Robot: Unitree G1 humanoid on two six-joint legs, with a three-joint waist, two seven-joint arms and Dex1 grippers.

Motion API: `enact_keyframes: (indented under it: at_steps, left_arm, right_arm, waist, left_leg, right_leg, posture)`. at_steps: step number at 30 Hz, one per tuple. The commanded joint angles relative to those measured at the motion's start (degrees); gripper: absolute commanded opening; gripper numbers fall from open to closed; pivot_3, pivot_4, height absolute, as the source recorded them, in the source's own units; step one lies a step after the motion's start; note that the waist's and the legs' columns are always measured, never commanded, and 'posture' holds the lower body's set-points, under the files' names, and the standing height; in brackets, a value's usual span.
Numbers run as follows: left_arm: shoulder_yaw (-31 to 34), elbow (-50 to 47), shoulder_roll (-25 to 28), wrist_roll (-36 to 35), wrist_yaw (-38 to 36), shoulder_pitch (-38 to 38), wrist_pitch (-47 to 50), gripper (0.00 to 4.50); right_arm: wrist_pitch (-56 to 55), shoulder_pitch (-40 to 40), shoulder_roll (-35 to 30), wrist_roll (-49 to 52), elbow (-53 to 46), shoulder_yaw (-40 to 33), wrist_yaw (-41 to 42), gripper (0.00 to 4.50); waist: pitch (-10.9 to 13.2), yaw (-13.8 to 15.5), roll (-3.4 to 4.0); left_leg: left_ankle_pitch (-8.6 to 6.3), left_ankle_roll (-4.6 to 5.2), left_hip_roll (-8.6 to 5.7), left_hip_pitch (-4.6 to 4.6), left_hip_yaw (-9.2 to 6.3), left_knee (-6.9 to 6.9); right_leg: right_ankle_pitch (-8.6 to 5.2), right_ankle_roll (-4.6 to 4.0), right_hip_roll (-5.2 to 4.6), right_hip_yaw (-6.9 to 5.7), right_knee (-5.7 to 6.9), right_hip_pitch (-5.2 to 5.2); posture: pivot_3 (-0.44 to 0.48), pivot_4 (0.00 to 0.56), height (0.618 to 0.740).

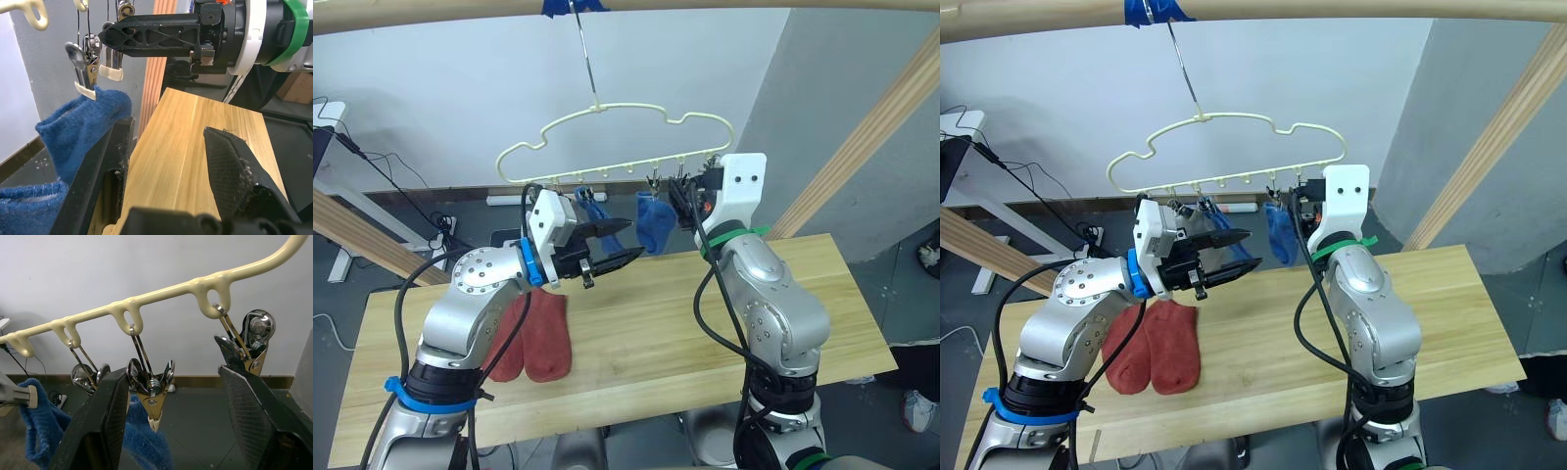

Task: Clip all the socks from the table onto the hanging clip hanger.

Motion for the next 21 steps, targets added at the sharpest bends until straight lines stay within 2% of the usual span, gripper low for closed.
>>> enact_keyframes:
  at_steps: [1, 6, 8, 14, 19, 21]
  left_arm:
    - [0.27, -1.06, -0.24, 0.14, -0.27, -0.31, -1.25, 2.49]
    - [0.29, -1.16, -0.26, 0.25, -0.15, -0.04, -1.21, 2.49]
    - [0.31, -1.06, -0.18, 0.45, -0.18, 0.23, -1.39, 2.49]
    - [0.91, -1.35, -0.3, 0.37, 0.63, 1.95, -1.08, 2.49]
    - [3.2, -1.21, -3.38, 3.55, 9.67, 9.06, -1.17, 2.49]
    - [4.68, -0.59, -5.91, 5.34, 16.36, 12.98, 1.02, 2.85]
  right_arm:
    - [-1.19, 0.0, 1.71, 1.74, -2.77, 1.37, 0.56, 2.41]
    - [-1.58, 0.03, 1.15, 2.52, -2.8, 1.78, 0.69, 0.65]
    - [-1.86, 0.04, 0.78, 2.62, -2.87, 2.13, 1.02, 0.2]
    - [-2.1, 0.12, 0.4, 2.26, -2.87, 2.44, 1.26, 0.08]
    - [-2.25, 0.18, -0.19, 1.96, -2.9, 2.49, 1.76, 0.08]
    - [-2.21, 0.06, -0.57, 1.87, -2.84, 2.55, 1.97, 0.08]
  waist:
    - [0.0, 0.0, 0.0]
    - [0.0, 0.01, 0.0]
    - [0.0, 0.01, 0.0]
    - [0.0, 0.0, 0.0]
    - [-0.03, 0.01, 0.01]
    - [-0.05, -0.04, 0.01]
  left_leg:
    - [0.0, 0.0, 0.0, 0.0, 0.0, 0.0]
    - [0.0, 0.0, 0.0, 0.0, 0.0, 0.0]
    - [0.0, 0.0, 0.0, 0.0, 0.0, 0.0]
    - [0.0, 0.0, 0.0, 0.01, 0.0, 0.0]
    - [0.0, 0.0, 0.06, 0.02, 0.01, 0.0]
    - [0.0, 0.0, 0.09, 0.04, 0.01, -0.01]
  right_leg:
    - [0.0, 0.0, 0.0, 0.0, 0.0, 0.0]
    - [0.0, 0.0, 0.0, 0.0, 0.01, 0.0]
    - [0.0, 0.0, 0.0, 0.0, 0.01, 0.0]
    - [0.0, 0.0, 0.0, 0.0, 0.01, 0.0]
    - [0.0, 0.0, -0.02, 0.02, 0.0, 0.0]
    - [0.0, 0.0, -0.06, 0.04, 0.02, -0.01]
  posture:
    - [-0.285, 0.239, 0.74]
    - [-0.284, 0.241, 0.74]
    - [-0.284, 0.241, 0.74]
    - [-0.284, 0.241, 0.74]
    - [-0.28, 0.245, 0.74]
    - [-0.28, 0.245, 0.74]
